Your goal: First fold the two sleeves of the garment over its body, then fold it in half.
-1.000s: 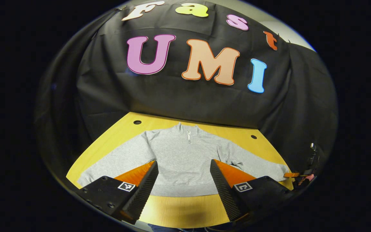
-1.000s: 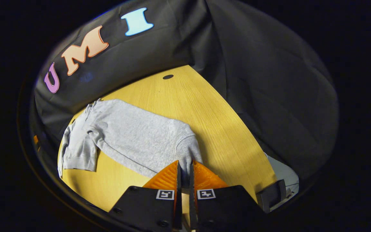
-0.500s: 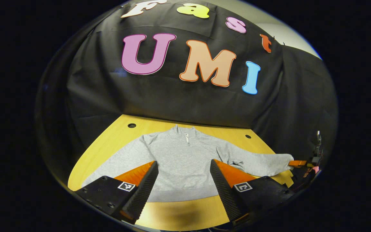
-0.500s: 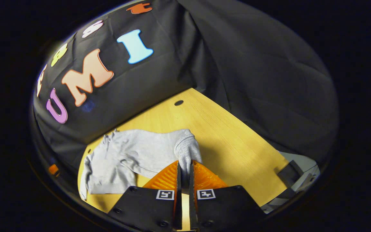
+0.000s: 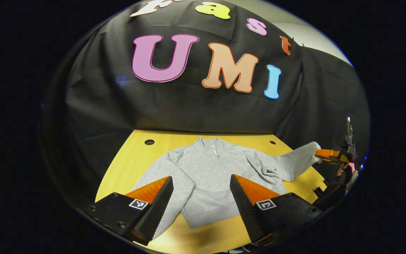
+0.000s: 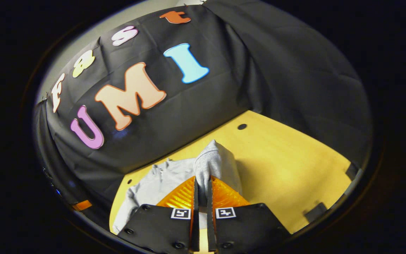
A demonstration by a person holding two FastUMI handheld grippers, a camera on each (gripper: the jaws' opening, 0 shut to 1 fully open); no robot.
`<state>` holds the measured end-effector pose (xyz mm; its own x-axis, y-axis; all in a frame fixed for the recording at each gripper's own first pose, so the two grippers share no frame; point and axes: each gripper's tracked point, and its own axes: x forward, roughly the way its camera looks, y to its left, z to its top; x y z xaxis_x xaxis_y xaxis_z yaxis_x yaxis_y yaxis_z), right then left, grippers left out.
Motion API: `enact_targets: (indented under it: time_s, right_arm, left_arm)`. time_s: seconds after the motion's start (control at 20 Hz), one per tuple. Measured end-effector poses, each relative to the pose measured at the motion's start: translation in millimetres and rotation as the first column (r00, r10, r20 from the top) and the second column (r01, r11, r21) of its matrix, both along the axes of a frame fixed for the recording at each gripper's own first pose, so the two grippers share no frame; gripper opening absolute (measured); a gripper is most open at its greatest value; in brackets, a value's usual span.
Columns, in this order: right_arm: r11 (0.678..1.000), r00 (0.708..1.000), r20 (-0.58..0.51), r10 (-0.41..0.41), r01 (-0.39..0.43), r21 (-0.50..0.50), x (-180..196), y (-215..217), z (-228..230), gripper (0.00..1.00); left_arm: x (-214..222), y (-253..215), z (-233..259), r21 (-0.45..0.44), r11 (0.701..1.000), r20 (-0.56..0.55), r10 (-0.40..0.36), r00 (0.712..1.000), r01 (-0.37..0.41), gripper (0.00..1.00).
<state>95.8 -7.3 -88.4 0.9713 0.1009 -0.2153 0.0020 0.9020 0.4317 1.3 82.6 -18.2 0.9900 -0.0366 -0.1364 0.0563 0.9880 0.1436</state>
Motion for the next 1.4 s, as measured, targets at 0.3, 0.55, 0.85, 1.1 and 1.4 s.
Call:
enact_targets:
  time_s: [0.3, 0.55, 0.85, 1.1, 1.4]
  right_arm:
    - [0.985, 0.985, 0.043, 0.168, -0.170, 0.035, 36, 123, 18, 0.12]
    - [0.946, 0.946, 0.033, 0.321, -0.322, 0.026, 56, 218, 15, 0.11]
    - [0.863, 0.864, 0.023, 0.503, -0.504, 0.040, 74, 346, 5, 0.11]
    - [0.791, 0.791, -0.035, 0.611, -0.611, 0.027, 81, 443, -30, 0.11]
    - [0.753, 0.760, -0.160, 0.630, -0.648, -0.112, 94, 510, -93, 0.11]
  left_arm:
    - [-11, 30, -6, -0.021, 1.000, -0.015, -0.005, 1.000, 0.004, 0.94]
    - [-22, 60, -16, -0.085, 0.995, -0.021, 0.054, 0.998, -0.056, 0.95]
    - [-48, 103, -36, -0.189, 0.967, -0.038, 0.166, 0.985, -0.170, 0.95]
    - [-72, 141, -60, -0.210, 0.938, -0.074, 0.267, 0.961, -0.277, 0.95]
    - [-99, 183, -95, -0.236, 0.892, -0.130, 0.363, 0.923, -0.384, 0.95]
